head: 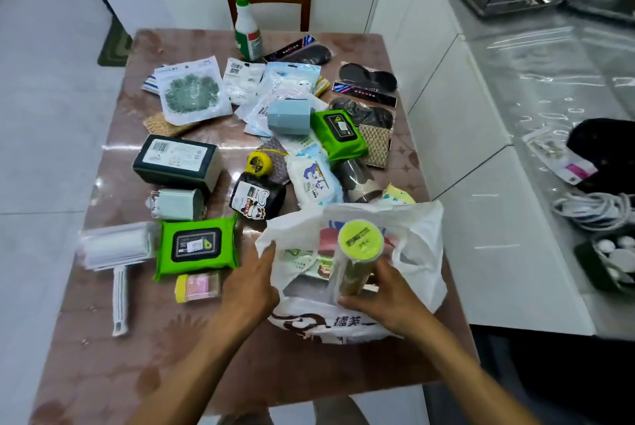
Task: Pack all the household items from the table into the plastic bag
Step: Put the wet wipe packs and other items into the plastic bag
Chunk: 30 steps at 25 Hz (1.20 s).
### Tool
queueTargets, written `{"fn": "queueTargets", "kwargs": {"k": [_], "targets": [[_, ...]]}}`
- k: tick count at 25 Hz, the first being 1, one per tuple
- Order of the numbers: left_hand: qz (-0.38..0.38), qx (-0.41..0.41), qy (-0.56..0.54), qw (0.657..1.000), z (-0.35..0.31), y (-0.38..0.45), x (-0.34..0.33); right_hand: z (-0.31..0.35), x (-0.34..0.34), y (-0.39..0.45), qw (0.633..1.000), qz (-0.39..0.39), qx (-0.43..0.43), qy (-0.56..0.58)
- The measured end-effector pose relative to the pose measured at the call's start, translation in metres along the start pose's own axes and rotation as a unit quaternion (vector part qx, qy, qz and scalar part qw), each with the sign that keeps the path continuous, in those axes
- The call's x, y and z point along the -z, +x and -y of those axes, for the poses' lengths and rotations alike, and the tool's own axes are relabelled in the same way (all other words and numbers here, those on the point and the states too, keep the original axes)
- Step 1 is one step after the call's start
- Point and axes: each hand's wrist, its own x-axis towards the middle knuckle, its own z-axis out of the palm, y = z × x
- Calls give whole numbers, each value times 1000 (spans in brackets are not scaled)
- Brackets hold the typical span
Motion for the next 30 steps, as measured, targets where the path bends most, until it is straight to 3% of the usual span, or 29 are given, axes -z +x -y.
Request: {"fn": "queueTargets", "kwargs": {"k": [2, 4, 7, 10, 13, 16, 19, 21, 22, 24, 25, 28, 30], "targets": [[-2, 8, -35, 999, -2, -2, 6, 5, -4, 4, 993, -2, 54, -106], [-16, 1, -85, 996, -1, -7, 19, 5, -5, 10, 961, -29, 107, -255], [-14, -13, -122, 992, 5, -14, 33, -10, -11, 21, 892, 17, 29, -451], [12, -31, -132, 991, 5, -17, 32, -31, -28, 27, 853, 84, -16, -514], [19, -51, -163, 985, 5, -20, 29, -43, -39, 27, 856, 90, 16, -509], [5, -49, -124, 991, 6, -18, 27, -48, -37, 24, 859, 74, 20, -506], [-153, -111, -5, 982, 4, -15, 22, -21, -28, 23, 902, 60, 54, -425], [-235, -154, 38, 959, -5, -8, 18, 11, -2, 28, 936, -62, 123, -324], [-248, -167, 46, 953, -13, -5, 19, 20, 20, 34, 932, -154, 141, -296], [-239, -175, 45, 954, -28, 5, 15, 18, 70, 54, 916, -270, 96, -281], [-222, -179, 42, 958, -33, 11, 10, 7, 92, 68, 914, -274, 33, -298], [-164, -193, 33, 967, -37, 23, -9, -40, 109, 95, 921, -129, -158, -331], [-146, -209, 29, 967, -35, 25, -17, -65, 99, 99, 924, -113, -178, -319]]}}
